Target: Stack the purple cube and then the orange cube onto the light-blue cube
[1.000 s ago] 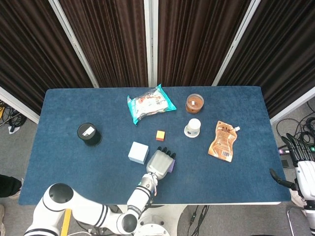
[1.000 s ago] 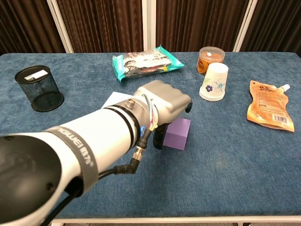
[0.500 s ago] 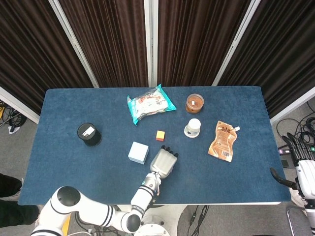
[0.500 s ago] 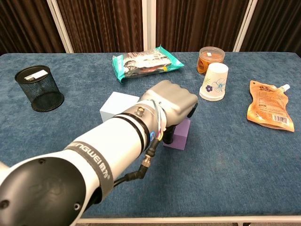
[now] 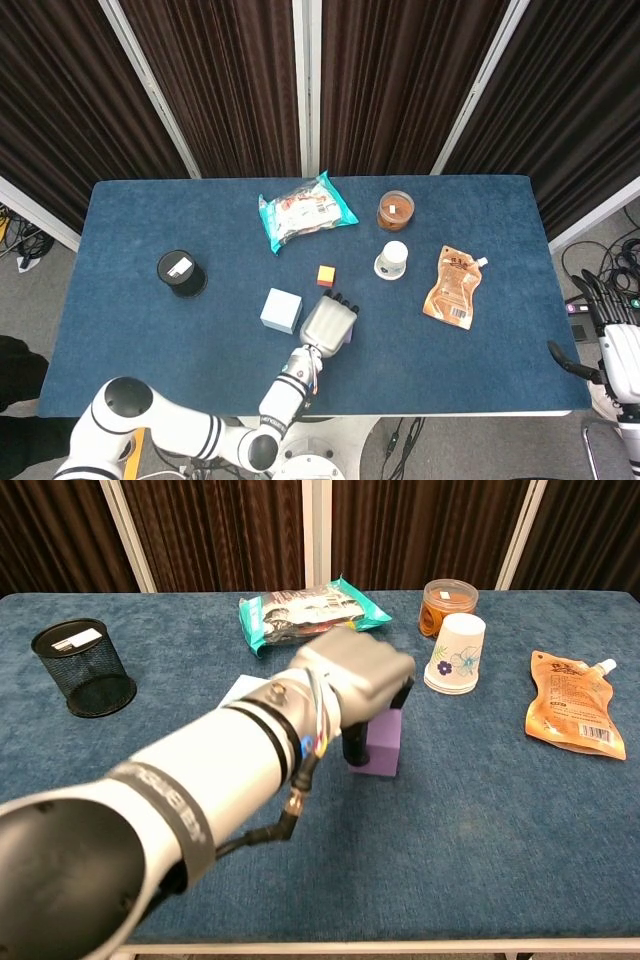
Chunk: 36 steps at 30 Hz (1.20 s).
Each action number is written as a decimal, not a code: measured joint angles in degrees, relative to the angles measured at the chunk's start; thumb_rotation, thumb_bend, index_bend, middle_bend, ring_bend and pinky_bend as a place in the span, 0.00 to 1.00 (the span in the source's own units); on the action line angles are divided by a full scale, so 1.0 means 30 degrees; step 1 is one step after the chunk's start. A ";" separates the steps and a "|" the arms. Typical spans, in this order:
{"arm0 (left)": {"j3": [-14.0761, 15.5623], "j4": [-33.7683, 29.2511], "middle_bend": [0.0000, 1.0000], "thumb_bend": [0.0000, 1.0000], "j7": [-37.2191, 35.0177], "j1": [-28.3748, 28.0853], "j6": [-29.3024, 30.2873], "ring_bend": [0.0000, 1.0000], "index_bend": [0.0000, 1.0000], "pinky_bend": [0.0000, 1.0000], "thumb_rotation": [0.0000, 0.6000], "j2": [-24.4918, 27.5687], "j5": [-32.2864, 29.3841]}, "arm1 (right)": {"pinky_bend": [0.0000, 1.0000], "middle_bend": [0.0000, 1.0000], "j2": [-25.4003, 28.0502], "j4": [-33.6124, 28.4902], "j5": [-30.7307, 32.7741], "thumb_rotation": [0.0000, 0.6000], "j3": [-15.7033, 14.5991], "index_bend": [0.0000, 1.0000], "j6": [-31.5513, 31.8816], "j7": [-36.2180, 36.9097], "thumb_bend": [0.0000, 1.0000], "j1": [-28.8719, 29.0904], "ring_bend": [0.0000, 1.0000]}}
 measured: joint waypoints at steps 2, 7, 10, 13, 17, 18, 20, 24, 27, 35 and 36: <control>-0.0482 -0.0823 0.61 0.31 0.0330 -0.0008 0.0221 0.34 0.43 0.33 1.00 0.0468 -0.0426 | 0.00 0.00 -0.0016 -0.0029 -0.0013 1.00 -0.0009 0.00 -0.0041 -0.0093 0.18 0.0020 0.00; -0.1450 -0.2818 0.61 0.31 0.1096 -0.0174 0.0806 0.34 0.43 0.33 1.00 0.1566 -0.1317 | 0.00 0.00 -0.0099 -0.0100 -0.0024 1.00 -0.0029 0.00 -0.0168 -0.0424 0.18 0.0083 0.00; -0.1709 -0.3939 0.61 0.31 0.1454 -0.0260 0.1031 0.34 0.43 0.32 1.00 0.2433 -0.1728 | 0.00 0.00 -0.0150 -0.0146 -0.0013 1.00 -0.0034 0.00 -0.0221 -0.0628 0.18 0.0114 0.00; -0.1582 -0.4777 0.61 0.31 0.1580 -0.0263 0.0983 0.34 0.43 0.32 1.00 0.3409 -0.1773 | 0.00 0.00 -0.0217 -0.0189 0.0028 1.00 -0.0033 0.00 -0.0272 -0.0855 0.18 0.0139 0.00; -0.0936 -0.5793 0.61 0.31 0.1217 -0.0055 0.0469 0.34 0.43 0.32 1.00 0.4913 -0.1368 | 0.00 0.00 -0.0320 -0.0241 0.0096 1.00 -0.0038 0.00 -0.0380 -0.1187 0.18 0.0184 0.00; -0.0781 -0.5985 0.61 0.31 0.0998 0.0026 0.0300 0.34 0.43 0.32 1.00 0.5245 -0.1247 | 0.00 0.00 -0.0349 -0.0265 0.0116 1.00 -0.0036 0.00 -0.0417 -0.1295 0.18 0.0203 0.00; -0.0377 -0.6370 0.61 0.31 0.0361 0.0247 -0.0147 0.34 0.43 0.32 1.00 0.6011 -0.0941 | 0.00 0.00 -0.0391 -0.0301 0.0158 1.00 -0.0030 0.00 -0.0473 -0.1454 0.18 0.0233 0.00; 0.0496 -0.6704 0.61 0.31 -0.0757 0.0589 -0.1171 0.34 0.43 0.32 1.00 0.7398 -0.0070 | 0.00 0.00 -0.0496 -0.0391 0.0256 1.00 -0.0012 0.00 -0.0575 -0.1864 0.18 0.0290 0.00; 0.0934 -0.6630 0.61 0.31 -0.1639 0.0712 -0.2176 0.34 0.43 0.32 1.00 0.8418 0.0788 | 0.00 0.00 -0.0590 -0.0443 0.0312 1.00 -0.0009 0.00 -0.0610 -0.2171 0.18 0.0309 0.00; 0.2434 -0.5952 0.61 0.31 -0.4160 0.1114 -0.4119 0.34 0.43 0.31 1.00 1.0036 0.3190 | 0.00 0.00 -0.0852 -0.0575 0.0496 1.00 -0.0002 0.00 -0.0797 -0.2953 0.18 0.0401 0.00; 0.2662 -0.5914 0.61 0.31 -0.4404 0.1171 -0.4332 0.34 0.43 0.31 1.00 1.0210 0.3330 | 0.00 0.00 -0.0882 -0.0591 0.0531 1.00 -0.0005 0.00 -0.0850 -0.3025 0.18 0.0416 0.00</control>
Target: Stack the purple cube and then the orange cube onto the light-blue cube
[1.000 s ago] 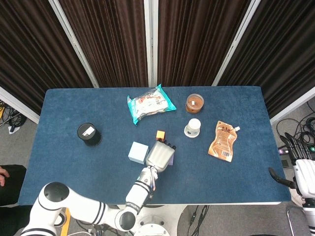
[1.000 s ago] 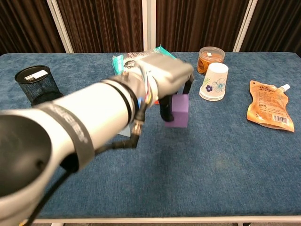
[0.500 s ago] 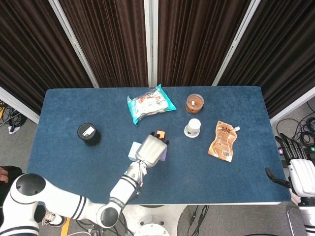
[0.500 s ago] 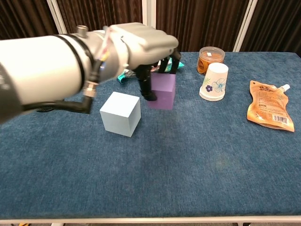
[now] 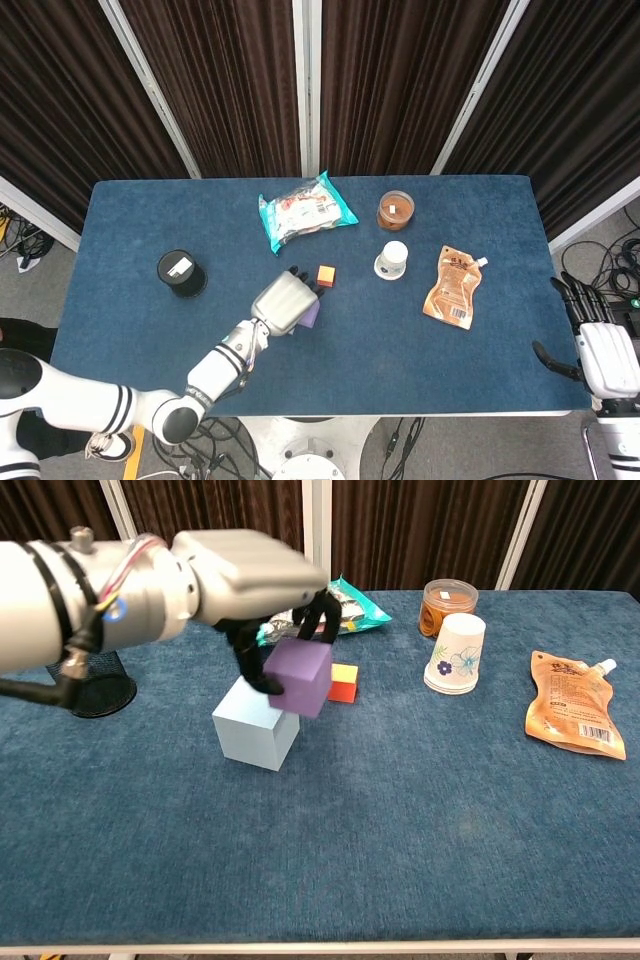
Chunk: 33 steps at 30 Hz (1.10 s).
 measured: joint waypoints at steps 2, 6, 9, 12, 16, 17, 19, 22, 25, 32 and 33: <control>0.0371 0.0107 0.61 0.31 -0.0281 0.0076 -0.0308 0.34 0.43 0.31 1.00 0.0294 0.0421 | 0.00 0.00 -0.0018 -0.0042 0.0018 1.00 -0.0021 0.00 -0.0064 -0.0091 0.18 0.0018 0.00; 0.0859 0.0466 0.61 0.31 -0.1042 0.0231 -0.0715 0.34 0.43 0.31 1.00 0.0756 0.1976 | 0.00 0.00 -0.0011 -0.0092 -0.0179 1.00 -0.0101 0.00 -0.0025 -0.0113 0.18 0.0002 0.00; 0.1151 0.0816 0.61 0.31 -0.1975 0.0353 -0.1020 0.34 0.43 0.31 1.00 0.1046 0.3258 | 0.00 0.00 0.0026 -0.0085 -0.0122 1.00 -0.0083 0.00 -0.0031 -0.0027 0.18 0.0004 0.00; 0.1355 0.1113 0.61 0.31 -0.2609 0.0372 -0.1433 0.34 0.43 0.31 1.00 0.1264 0.4048 | 0.00 0.00 0.0087 -0.0094 -0.0037 1.00 -0.0044 0.00 -0.0084 0.0051 0.18 0.0029 0.00; 0.1446 0.1485 0.61 0.31 -0.3063 0.0271 -0.1900 0.34 0.43 0.31 1.00 0.1318 0.4416 | 0.00 0.00 0.0114 -0.0101 -0.0059 1.00 -0.0059 0.00 -0.0093 0.0079 0.18 0.0029 0.00; 0.1443 0.1603 0.61 0.31 -0.3172 0.0220 -0.2064 0.34 0.43 0.31 1.00 0.1322 0.4379 | 0.00 0.00 0.0114 -0.0099 -0.0059 1.00 -0.0063 0.00 -0.0111 0.0071 0.18 0.0033 0.00; 0.1420 0.1878 0.61 0.31 -0.3302 0.0123 -0.2310 0.34 0.43 0.31 1.00 0.1335 0.4233 | 0.00 0.00 0.0121 -0.0102 -0.0057 1.00 -0.0078 0.00 -0.0169 0.0062 0.18 0.0053 0.00; 0.1250 0.2221 0.61 0.31 -0.3608 -0.0014 -0.2556 0.34 0.43 0.31 1.00 0.1408 0.3794 | 0.00 0.00 0.0150 -0.0095 -0.0045 1.00 -0.0078 0.00 -0.0220 0.0160 0.18 0.0077 0.00; 0.0980 0.2273 0.61 0.31 -0.4007 -0.0082 -0.2599 0.34 0.43 0.31 1.00 0.1601 0.3407 | 0.00 0.00 0.0179 -0.0076 0.0065 1.00 -0.0052 0.00 -0.0322 0.0205 0.18 0.0117 0.00; 0.1154 0.2145 0.61 0.31 -0.4280 -0.0101 -0.2686 0.34 0.43 0.31 1.00 0.2007 0.3278 | 0.00 0.00 0.0168 -0.0098 0.0009 1.00 -0.0083 0.00 -0.0269 0.0146 0.18 0.0092 0.00; 0.1218 0.2160 0.61 0.31 -0.4290 -0.0083 -0.2682 0.34 0.43 0.31 1.00 0.2005 0.3343 | 0.00 0.00 0.0159 -0.0100 0.0013 1.00 -0.0087 0.00 -0.0274 0.0125 0.18 0.0092 0.00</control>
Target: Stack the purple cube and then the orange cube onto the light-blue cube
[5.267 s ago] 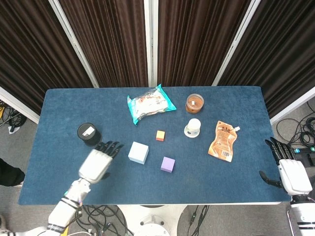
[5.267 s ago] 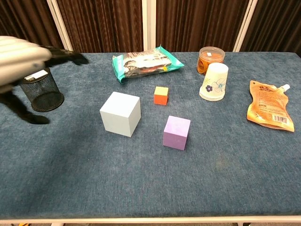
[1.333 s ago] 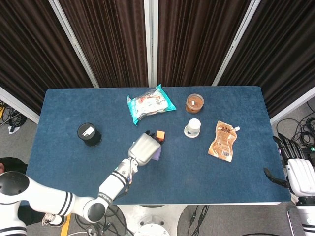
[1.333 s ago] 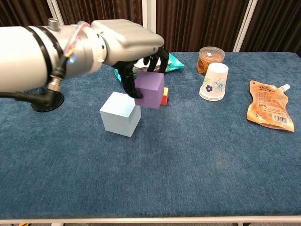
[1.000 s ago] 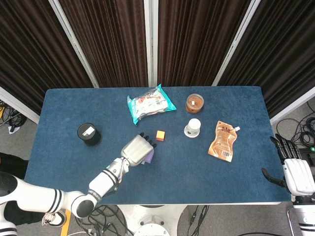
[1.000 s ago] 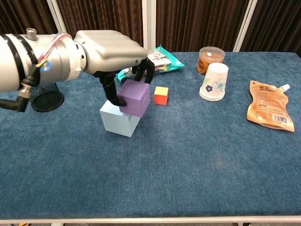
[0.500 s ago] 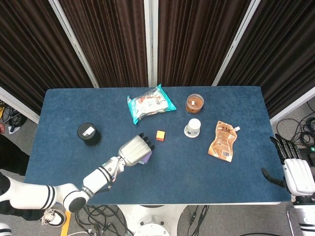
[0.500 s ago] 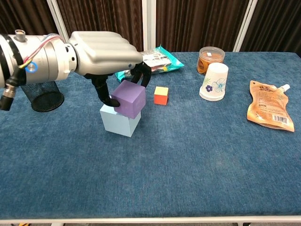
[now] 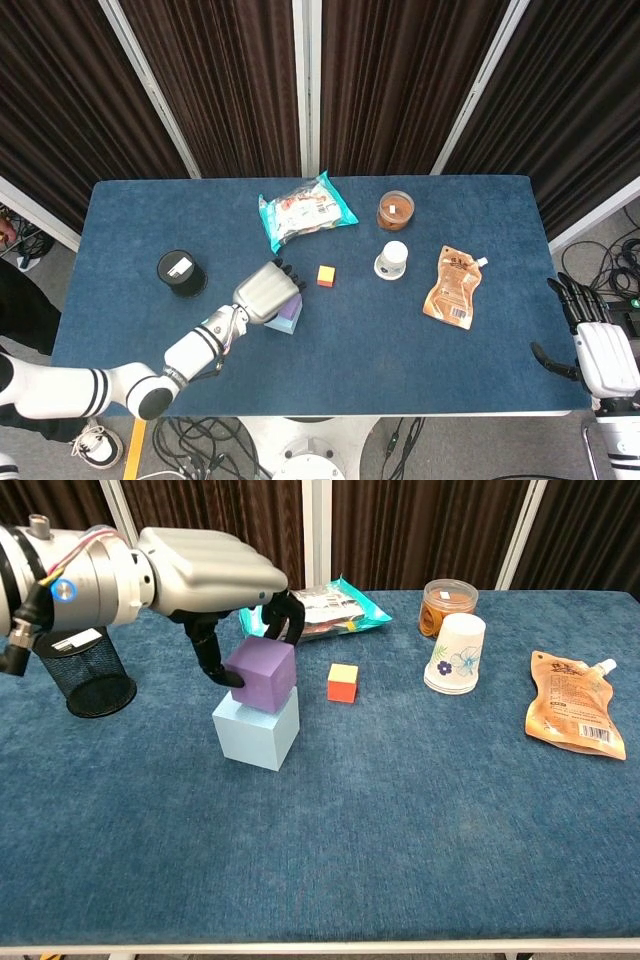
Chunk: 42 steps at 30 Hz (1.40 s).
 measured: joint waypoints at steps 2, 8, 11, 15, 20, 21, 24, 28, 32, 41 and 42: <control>0.0159 0.0105 0.61 0.31 -0.0015 0.0034 0.0004 0.34 0.43 0.31 1.00 -0.0016 0.0252 | 0.00 0.00 -0.0003 -0.0004 0.0020 1.00 -0.0005 0.00 -0.0043 -0.0031 0.18 0.0012 0.00; 0.0236 0.0573 0.61 0.31 -0.0470 0.0064 -0.0052 0.34 0.43 0.30 1.00 -0.0211 0.0723 | 0.00 0.00 0.0035 -0.0099 0.0136 1.00 -0.0028 0.00 -0.0177 -0.0170 0.18 0.0041 0.00; 0.0287 0.0816 0.61 0.31 -0.0705 0.0093 -0.0122 0.34 0.43 0.30 1.00 -0.0371 0.0892 | 0.00 0.00 0.0053 -0.0132 0.0180 1.00 -0.0046 0.00 -0.0254 -0.0203 0.18 0.0052 0.00; 0.0373 0.0925 0.61 0.31 -0.0956 0.0182 -0.0210 0.34 0.43 0.30 1.00 -0.0486 0.0866 | 0.00 0.00 0.0127 -0.0193 0.0227 1.00 -0.0049 0.00 -0.0354 -0.0198 0.18 0.0089 0.00; 0.0421 0.0963 0.54 0.30 -0.1128 0.0251 -0.0240 0.33 0.41 0.30 1.00 -0.0468 0.0857 | 0.00 0.00 0.0277 -0.0288 0.0159 1.00 -0.0127 0.00 -0.0544 -0.0102 0.18 0.0146 0.00; 0.0420 0.0898 0.50 0.28 -0.1205 0.0259 -0.0295 0.31 0.37 0.29 1.00 -0.0419 0.0822 | 0.00 0.00 0.0289 -0.0287 0.0123 1.00 -0.0153 0.00 -0.0556 -0.0095 0.18 0.0149 0.00; 0.0404 0.0737 0.38 0.21 -0.1377 0.0243 -0.0461 0.26 0.26 0.28 1.00 -0.0250 0.0790 | 0.00 0.00 0.0300 -0.0284 0.0113 1.00 -0.0181 0.00 -0.0572 -0.0067 0.18 0.0144 0.00; 0.0316 0.0464 0.31 0.16 -0.1379 0.0189 -0.0482 0.23 0.19 0.27 1.00 -0.0060 0.0584 | 0.00 0.00 0.0321 -0.0275 0.0106 1.00 -0.0187 0.00 -0.0537 0.0016 0.18 0.0123 0.00; 0.0298 -0.0007 0.30 0.16 -0.0765 0.0046 -0.0353 0.22 0.19 0.27 1.00 0.0197 0.0094 | 0.00 0.00 0.0418 -0.0280 0.0109 1.00 -0.0190 0.00 -0.0538 0.0227 0.18 0.0111 0.00; -0.0155 -0.1654 0.31 0.15 0.1069 -0.0544 0.0655 0.22 0.19 0.29 1.00 0.0850 -0.1397 | 0.00 0.00 0.0603 -0.0118 0.0061 1.00 -0.0181 0.00 -0.0438 0.0994 0.18 0.0045 0.00; -0.0254 -0.1790 0.31 0.15 0.1433 -0.0656 0.0801 0.22 0.19 0.29 1.00 0.0861 -0.1766 | 0.00 0.00 0.0637 -0.0102 0.0054 1.00 -0.0196 0.00 -0.0531 0.1124 0.18 0.0072 0.00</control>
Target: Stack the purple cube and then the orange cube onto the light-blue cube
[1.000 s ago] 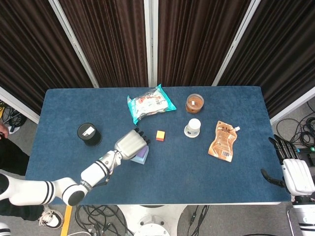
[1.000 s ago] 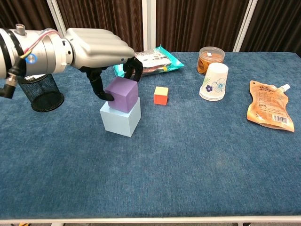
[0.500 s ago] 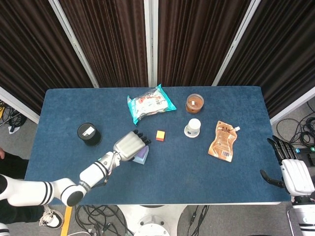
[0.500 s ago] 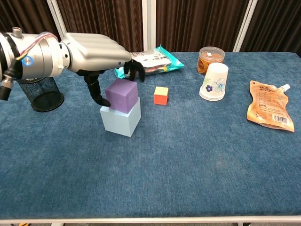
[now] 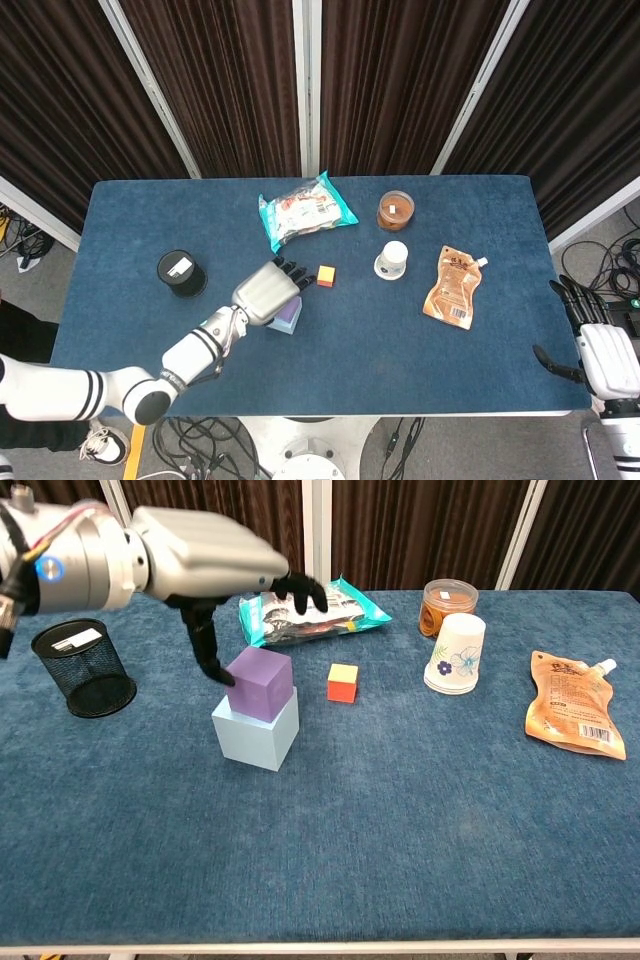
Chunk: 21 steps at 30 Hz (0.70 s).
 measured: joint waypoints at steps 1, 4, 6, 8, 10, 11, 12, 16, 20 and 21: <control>-0.0123 -0.0149 0.32 0.15 0.0310 -0.0119 0.0153 0.22 0.19 0.29 1.00 -0.0001 -0.0476 | 0.00 0.00 0.0044 0.0007 0.0001 1.00 -0.0016 0.00 -0.0097 0.0115 0.18 0.0025 0.00; -0.0692 -0.0677 0.32 0.15 0.0882 -0.0582 0.0804 0.22 0.19 0.29 1.00 -0.0103 -0.2721 | 0.00 0.00 0.0199 0.0033 -0.0007 1.00 -0.0042 0.00 -0.0240 0.0460 0.18 0.0073 0.00; -0.1234 -0.0989 0.33 0.15 0.1187 -0.1001 0.1419 0.22 0.19 0.29 1.00 -0.0315 -0.4708 | 0.00 0.00 0.0230 0.0082 -0.0053 1.00 -0.0045 0.00 -0.0179 0.0650 0.18 0.0058 0.00; -0.1817 -0.1165 0.33 0.15 0.1460 -0.1506 0.2089 0.22 0.19 0.29 1.00 -0.0712 -0.6726 | 0.00 0.00 0.0265 0.0131 -0.0065 1.00 -0.0043 0.00 -0.0165 0.0791 0.18 0.0054 0.00; -0.2290 -0.1163 0.34 0.15 0.1693 -0.2017 0.2686 0.22 0.19 0.29 1.00 -0.1290 -0.8204 | 0.00 0.00 0.0293 0.0153 -0.0018 1.00 -0.0014 0.00 -0.0194 0.0851 0.18 0.0078 0.00; -0.2515 -0.1071 0.35 0.15 0.1834 -0.2336 0.3014 0.22 0.19 0.29 1.00 -0.1801 -0.8885 | 0.00 0.00 0.0297 0.0155 -0.0003 1.00 -0.0006 0.00 -0.0211 0.0856 0.18 0.0090 0.00; -0.2641 -0.0957 0.35 0.15 0.1923 -0.2552 0.3223 0.23 0.19 0.29 1.00 -0.2216 -0.9214 | 0.00 0.00 0.0300 0.0156 0.0015 1.00 0.0002 0.00 -0.0242 0.0852 0.18 0.0109 0.00; -0.2968 -0.0016 0.37 0.15 0.2190 -0.3284 0.3825 0.24 0.21 0.29 1.00 -0.3885 -0.9962 | 0.00 0.00 0.0313 0.0139 0.0078 1.00 0.0017 0.00 -0.0382 0.0833 0.18 0.0181 0.00; -0.3217 0.1736 0.38 0.15 0.2310 -0.3763 0.4326 0.25 0.22 0.29 1.00 -0.5468 -1.0688 | 0.00 0.00 0.0304 0.0160 0.0136 1.00 0.0027 0.00 -0.0418 0.0846 0.18 0.0203 0.00; -0.3311 0.2164 0.38 0.15 0.2303 -0.3832 0.4408 0.25 0.23 0.29 1.00 -0.5799 -1.0933 | 0.00 0.00 0.0298 0.0163 0.0167 1.00 0.0036 0.00 -0.0433 0.0839 0.18 0.0212 0.00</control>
